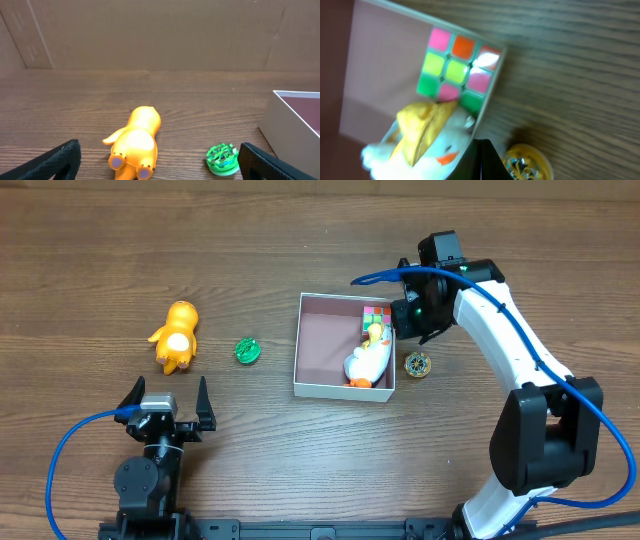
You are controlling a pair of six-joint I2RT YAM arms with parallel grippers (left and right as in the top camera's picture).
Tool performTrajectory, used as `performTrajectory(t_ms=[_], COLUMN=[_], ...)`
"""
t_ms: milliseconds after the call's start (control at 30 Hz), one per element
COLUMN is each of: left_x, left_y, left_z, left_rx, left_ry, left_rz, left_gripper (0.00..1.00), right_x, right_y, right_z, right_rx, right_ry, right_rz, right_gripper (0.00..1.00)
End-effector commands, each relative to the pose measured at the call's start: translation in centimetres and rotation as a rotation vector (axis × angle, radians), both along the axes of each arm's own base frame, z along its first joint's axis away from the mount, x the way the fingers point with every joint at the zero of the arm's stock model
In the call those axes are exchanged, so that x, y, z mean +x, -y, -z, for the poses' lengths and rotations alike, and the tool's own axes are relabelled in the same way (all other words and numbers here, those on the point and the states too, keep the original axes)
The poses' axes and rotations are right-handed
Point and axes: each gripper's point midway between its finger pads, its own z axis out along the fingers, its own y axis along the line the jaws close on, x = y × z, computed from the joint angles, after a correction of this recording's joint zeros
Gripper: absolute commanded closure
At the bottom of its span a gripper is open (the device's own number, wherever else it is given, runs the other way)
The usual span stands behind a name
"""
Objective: Pack container
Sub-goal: 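Lower the right gripper toward the gold round toy, then raise the right gripper and shift it right over the gold toy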
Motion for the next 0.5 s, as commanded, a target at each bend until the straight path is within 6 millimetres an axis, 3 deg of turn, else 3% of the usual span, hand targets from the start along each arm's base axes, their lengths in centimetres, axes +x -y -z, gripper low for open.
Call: performTrajectory(t_ms=[0, 133, 467], left_x=[0.0, 0.0, 0.0], left_y=[-0.2, -0.2, -0.2], left_z=[0.0, 0.0, 0.0], left_rx=[0.023, 0.023, 0.023], left_ry=[0.002, 0.002, 0.002], left_rz=[-0.01, -0.01, -0.01], left_gripper=[0.0, 0.0, 0.0], right_x=[1.1, 1.6, 1.4], right_y=[2.0, 2.1, 1.7], right_z=[-0.2, -0.1, 3.1], right_rx=[-0.099, -0.103, -0.099], right_ry=[0.04, 0.057, -0.025], right_rz=[0.155, 0.16, 0.151], right_gripper=[0.96, 0.96, 0.96])
